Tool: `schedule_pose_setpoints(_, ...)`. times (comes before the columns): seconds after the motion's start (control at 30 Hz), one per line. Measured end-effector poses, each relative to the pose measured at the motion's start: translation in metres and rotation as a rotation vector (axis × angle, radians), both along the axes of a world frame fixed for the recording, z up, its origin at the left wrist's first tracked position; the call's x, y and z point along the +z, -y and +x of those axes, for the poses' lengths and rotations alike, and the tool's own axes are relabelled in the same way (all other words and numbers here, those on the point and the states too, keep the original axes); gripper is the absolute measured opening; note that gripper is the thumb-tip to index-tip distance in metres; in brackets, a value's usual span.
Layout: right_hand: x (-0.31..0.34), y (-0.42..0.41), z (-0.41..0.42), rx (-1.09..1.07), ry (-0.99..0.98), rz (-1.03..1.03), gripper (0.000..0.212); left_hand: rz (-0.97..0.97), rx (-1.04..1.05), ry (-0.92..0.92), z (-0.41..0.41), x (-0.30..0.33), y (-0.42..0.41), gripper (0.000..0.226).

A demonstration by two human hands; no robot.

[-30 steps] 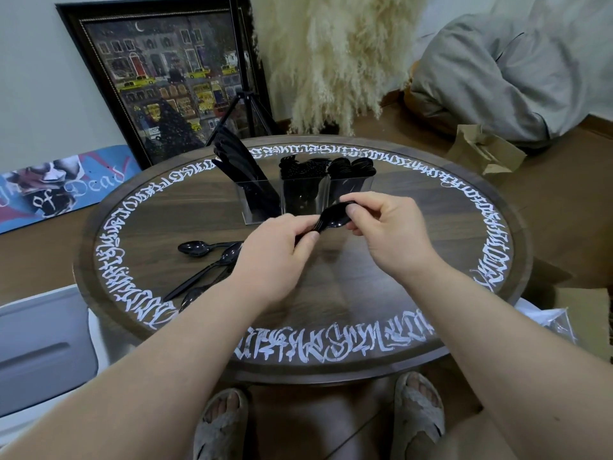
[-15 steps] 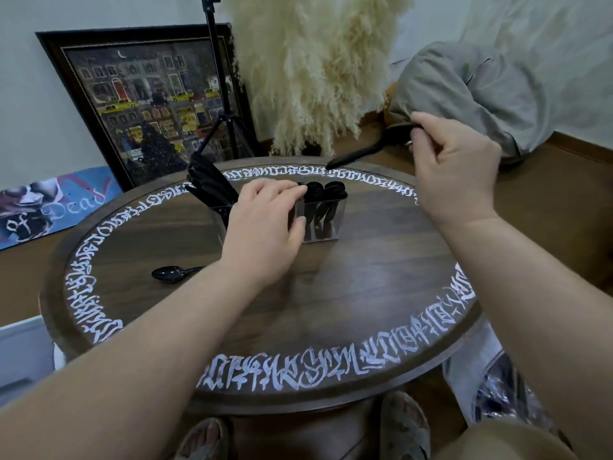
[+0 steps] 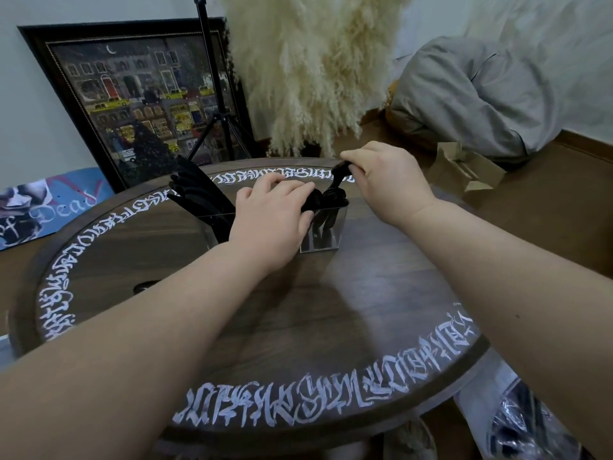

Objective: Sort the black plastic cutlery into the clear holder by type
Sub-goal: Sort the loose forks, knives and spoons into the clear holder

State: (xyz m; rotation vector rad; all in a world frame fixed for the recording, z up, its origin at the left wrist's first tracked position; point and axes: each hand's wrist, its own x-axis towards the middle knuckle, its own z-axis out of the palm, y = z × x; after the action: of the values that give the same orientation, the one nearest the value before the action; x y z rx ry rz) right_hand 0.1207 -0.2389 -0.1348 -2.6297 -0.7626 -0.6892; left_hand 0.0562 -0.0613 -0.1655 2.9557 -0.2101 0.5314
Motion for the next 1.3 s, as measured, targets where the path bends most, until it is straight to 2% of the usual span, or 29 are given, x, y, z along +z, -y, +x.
schedule_pose_setpoints(0.13,-0.005,-0.001,0.0,0.033,-0.145,-0.078,0.05,-0.004,-0.003,0.032,0.001,-0.004,0.001,0.043)
schedule_pose_setpoints(0.27,-0.015,0.002,-0.004,0.03,-0.266,-0.27,0.066,0.015,0.0,0.059,0.001,-0.006,0.001,0.045)
schedule_pose_setpoints(0.33,-0.02,0.005,-0.004,0.02,-0.298,-0.284,0.073,0.03,0.002,0.067,0.001,-0.008,0.001,0.046)
schedule_pose_setpoints(0.5,-0.024,0.01,-0.013,0.004,-0.299,-0.196,0.08,0.031,0.002,0.065,-0.001,-0.008,0.0,0.047)
schedule_pose_setpoints(0.73,-0.02,0.008,-0.069,0.035,-0.194,0.039,0.066,-0.001,-0.016,0.144,-0.042,-0.006,-0.01,0.047)
schedule_pose_setpoints(0.9,-0.024,-0.02,-0.1,0.147,-0.241,0.028,0.058,-0.029,0.093,0.034,-0.082,-0.009,-0.042,0.052)
schedule_pose_setpoints(1.1,-0.048,-0.064,-0.105,0.126,-0.407,-0.071,0.057,-0.077,0.305,-0.138,-0.117,-0.027,-0.097,0.055)
schedule_pose_setpoints(1.2,-0.07,-0.086,-0.105,0.119,-0.48,-0.133,0.059,-0.085,0.289,-0.302,-0.124,-0.04,-0.114,0.057)
schedule_pose_setpoints(1.3,-0.087,-0.106,-0.102,0.156,-0.563,-0.216,0.065,-0.092,0.255,-0.375,-0.125,-0.048,-0.122,0.059)
